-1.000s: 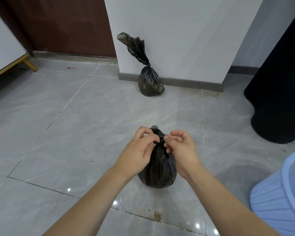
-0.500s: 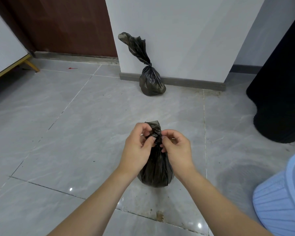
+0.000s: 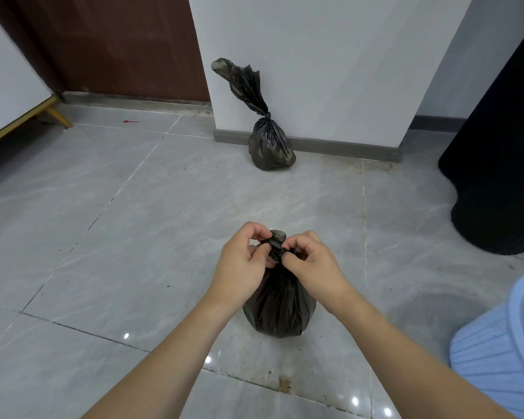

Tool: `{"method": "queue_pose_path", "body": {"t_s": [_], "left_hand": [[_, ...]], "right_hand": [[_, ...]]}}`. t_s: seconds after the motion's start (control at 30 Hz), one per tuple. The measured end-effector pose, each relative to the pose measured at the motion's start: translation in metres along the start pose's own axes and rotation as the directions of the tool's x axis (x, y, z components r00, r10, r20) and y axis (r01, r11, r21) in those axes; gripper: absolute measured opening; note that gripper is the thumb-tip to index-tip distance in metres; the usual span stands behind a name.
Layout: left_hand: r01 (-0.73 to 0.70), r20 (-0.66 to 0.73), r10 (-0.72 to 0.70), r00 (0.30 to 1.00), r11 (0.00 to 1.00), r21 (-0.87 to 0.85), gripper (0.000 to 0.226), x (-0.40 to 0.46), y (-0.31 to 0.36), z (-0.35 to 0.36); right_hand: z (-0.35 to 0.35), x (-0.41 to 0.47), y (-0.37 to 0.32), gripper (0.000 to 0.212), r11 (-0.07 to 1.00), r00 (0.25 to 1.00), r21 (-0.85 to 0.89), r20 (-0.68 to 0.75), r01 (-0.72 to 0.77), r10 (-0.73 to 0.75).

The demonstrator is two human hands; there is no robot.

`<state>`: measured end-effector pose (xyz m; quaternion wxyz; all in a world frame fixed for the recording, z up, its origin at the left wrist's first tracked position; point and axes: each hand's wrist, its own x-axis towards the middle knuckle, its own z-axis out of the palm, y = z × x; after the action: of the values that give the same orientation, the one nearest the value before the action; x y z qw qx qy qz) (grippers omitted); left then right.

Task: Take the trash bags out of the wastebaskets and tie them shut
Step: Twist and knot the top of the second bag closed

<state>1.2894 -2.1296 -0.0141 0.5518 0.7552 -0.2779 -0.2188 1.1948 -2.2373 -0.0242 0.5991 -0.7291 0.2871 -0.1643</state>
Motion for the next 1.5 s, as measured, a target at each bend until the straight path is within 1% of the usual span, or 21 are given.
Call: {"method": "queue_pose_path", "body": {"t_s": [0.07,0.13,0.2,0.27,0.33,0.37,0.4,0.5,0.6,0.63,0.7,0.73,0.83,0.97,1.03,1.1,1.2,1.3,1.4,1.5], "left_hand": [[-0.062,0.034,0.058,0.998,0.988,0.142,0.021,0.002,-0.001,-0.004],[-0.148,0.077,0.132,0.988,0.951,0.272,0.021,0.003,-0.003,-0.007],[-0.216,0.1,0.193,0.976,0.91,0.353,0.019,0.002,-0.005,-0.008],[-0.27,0.114,0.244,0.963,0.884,0.382,0.014,0.0,-0.005,-0.006],[-0.312,0.127,0.285,0.95,0.867,0.389,0.013,-0.001,-0.005,-0.005],[-0.326,0.126,0.301,0.945,0.861,0.391,0.012,0.0,-0.004,-0.004],[-0.335,0.12,0.314,0.942,0.856,0.394,0.013,0.001,-0.005,-0.002],[-0.307,0.069,0.305,0.95,0.87,0.385,0.019,0.003,-0.007,-0.002],[-0.267,0.064,0.262,0.963,0.901,0.341,0.019,0.002,-0.009,-0.003],[-0.258,0.068,0.25,0.966,0.915,0.311,0.019,0.0,-0.008,-0.003],[-0.239,0.064,0.231,0.971,0.939,0.247,0.019,-0.005,-0.006,0.001],[-0.217,0.056,0.21,0.976,0.951,0.221,0.017,-0.006,-0.004,0.003],[-0.106,0.045,0.1,0.994,0.982,0.158,0.011,-0.007,0.0,0.005],[0.041,0.071,-0.05,0.996,0.991,0.124,0.014,-0.003,0.002,0.003],[0.099,0.104,-0.109,0.989,0.991,0.095,0.015,0.0,0.001,0.002],[0.128,0.134,-0.134,0.982,0.99,0.051,0.016,0.005,0.001,-0.001],[0.143,0.145,-0.147,0.978,0.989,0.033,0.012,0.01,0.003,-0.006],[0.138,0.146,-0.148,0.978,0.988,0.074,0.009,0.013,0.007,-0.011],[0.121,0.131,-0.14,0.981,0.982,0.148,0.012,0.014,0.011,-0.014],[0.12,0.118,-0.149,0.982,0.967,0.224,0.013,0.014,0.011,-0.016]], "right_hand": [[-0.002,0.002,-0.001,0.017,0.999,0.998,0.006,0.055,-0.031,0.031],[-0.006,0.004,-0.002,0.018,0.991,0.985,0.065,0.131,-0.118,0.108],[-0.009,0.007,-0.004,0.021,0.954,0.944,0.164,0.259,-0.25,0.203],[-0.012,0.009,-0.006,0.01,0.913,0.891,0.2,0.367,-0.357,0.268],[-0.015,0.012,-0.001,0.035,0.877,0.854,0.225,0.423,-0.424,0.304],[-0.016,0.013,-0.001,0.042,0.851,0.844,0.268,0.435,-0.452,0.312],[-0.017,0.013,-0.001,0.045,0.83,0.85,0.313,0.423,-0.462,0.314],[-0.019,0.014,0.002,0.039,0.802,0.897,0.421,0.318,-0.423,0.306],[-0.017,0.013,0.005,0.042,0.812,0.922,0.443,0.246,-0.381,0.299],[-0.017,0.012,0.004,0.038,0.813,0.924,0.442,0.24,-0.378,0.299],[-0.018,0.01,0.005,0.022,0.804,0.922,0.455,0.238,-0.383,0.304],[-0.018,0.01,0.006,0.019,0.798,0.921,0.461,0.237,-0.387,0.309],[-0.018,0.009,0.007,0.02,0.792,0.914,0.46,0.258,-0.4,0.312],[-0.017,0.008,0.01,0.014,0.8,0.919,0.458,0.259,-0.388,0.298],[-0.017,0.008,0.008,0.011,0.852,0.936,0.395,0.225,-0.343,0.272],[-0.017,0.008,0.006,0.016,0.921,0.955,0.272,0.185,-0.277,0.233],[-0.018,0.005,0.005,0.025,0.964,0.966,0.165,0.188,-0.211,0.179],[-0.019,0.001,0.004,0.033,0.982,0.974,0.099,0.181,-0.159,0.14],[-0.019,0.0,0.005,0.025,0.992,0.977,0.048,0.185,-0.119,0.108],[-0.018,0.0,0.006,0.026,0.995,0.979,0.032,0.184,-0.094,0.087]]}}
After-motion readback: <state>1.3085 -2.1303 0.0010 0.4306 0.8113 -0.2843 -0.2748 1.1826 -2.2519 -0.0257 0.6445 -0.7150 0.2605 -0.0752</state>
